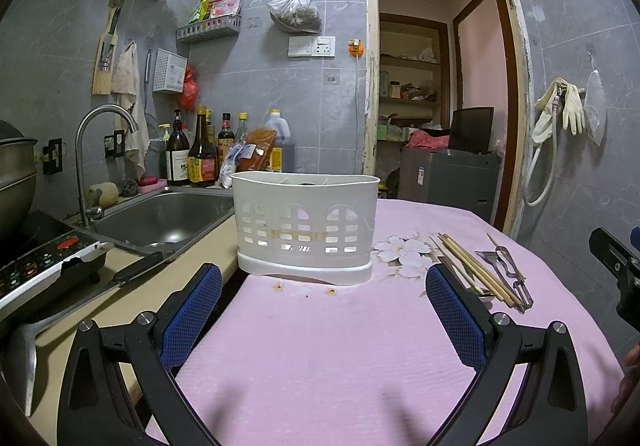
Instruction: Organize utensils
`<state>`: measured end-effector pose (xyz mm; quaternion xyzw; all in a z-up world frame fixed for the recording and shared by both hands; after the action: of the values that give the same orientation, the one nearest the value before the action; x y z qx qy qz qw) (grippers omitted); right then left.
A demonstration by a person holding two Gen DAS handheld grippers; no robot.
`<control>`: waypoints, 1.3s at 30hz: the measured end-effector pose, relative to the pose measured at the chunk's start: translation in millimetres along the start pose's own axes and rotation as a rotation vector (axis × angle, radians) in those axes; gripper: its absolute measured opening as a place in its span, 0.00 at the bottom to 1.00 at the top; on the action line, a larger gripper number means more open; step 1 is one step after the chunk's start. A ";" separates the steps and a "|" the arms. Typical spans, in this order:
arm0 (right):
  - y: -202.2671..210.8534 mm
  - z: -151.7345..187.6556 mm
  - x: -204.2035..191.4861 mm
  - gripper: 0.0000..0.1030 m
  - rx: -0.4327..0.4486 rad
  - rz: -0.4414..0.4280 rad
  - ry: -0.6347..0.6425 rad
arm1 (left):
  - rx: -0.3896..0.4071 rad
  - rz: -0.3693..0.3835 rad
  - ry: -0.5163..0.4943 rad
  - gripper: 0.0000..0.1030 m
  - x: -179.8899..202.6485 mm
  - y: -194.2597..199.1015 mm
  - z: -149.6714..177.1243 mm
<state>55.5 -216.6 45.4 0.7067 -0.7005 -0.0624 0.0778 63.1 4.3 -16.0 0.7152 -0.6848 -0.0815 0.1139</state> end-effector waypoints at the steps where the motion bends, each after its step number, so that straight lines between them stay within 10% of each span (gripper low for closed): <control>1: 0.0 0.1 0.1 1.00 0.000 0.000 0.000 | -0.001 0.000 0.000 0.97 0.0 0.0 -0.1; 30: -55.7 -58.7 43.9 1.00 0.123 0.007 0.120 | 0.105 0.079 -0.049 0.97 66.8 -58.1 -75.4; 39: -103.7 -54.0 59.6 1.00 0.061 -0.009 0.153 | -0.011 0.161 -0.078 0.97 95.3 -110.3 -67.9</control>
<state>168.5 -274.2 79.0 0.7144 -0.6910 0.0126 0.1094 192.3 -83.4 22.7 0.6535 -0.7434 -0.1037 0.0971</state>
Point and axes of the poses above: each gripper's, at about its wrist camera, not at the fingertips, and y roughly against the way its jaws point, x to its right, z to its underside, the point moved 7 cm from there along -y, roughly the way its jaws point, and after that the axes turned 1 degree about -x, right-handed, at the moved point
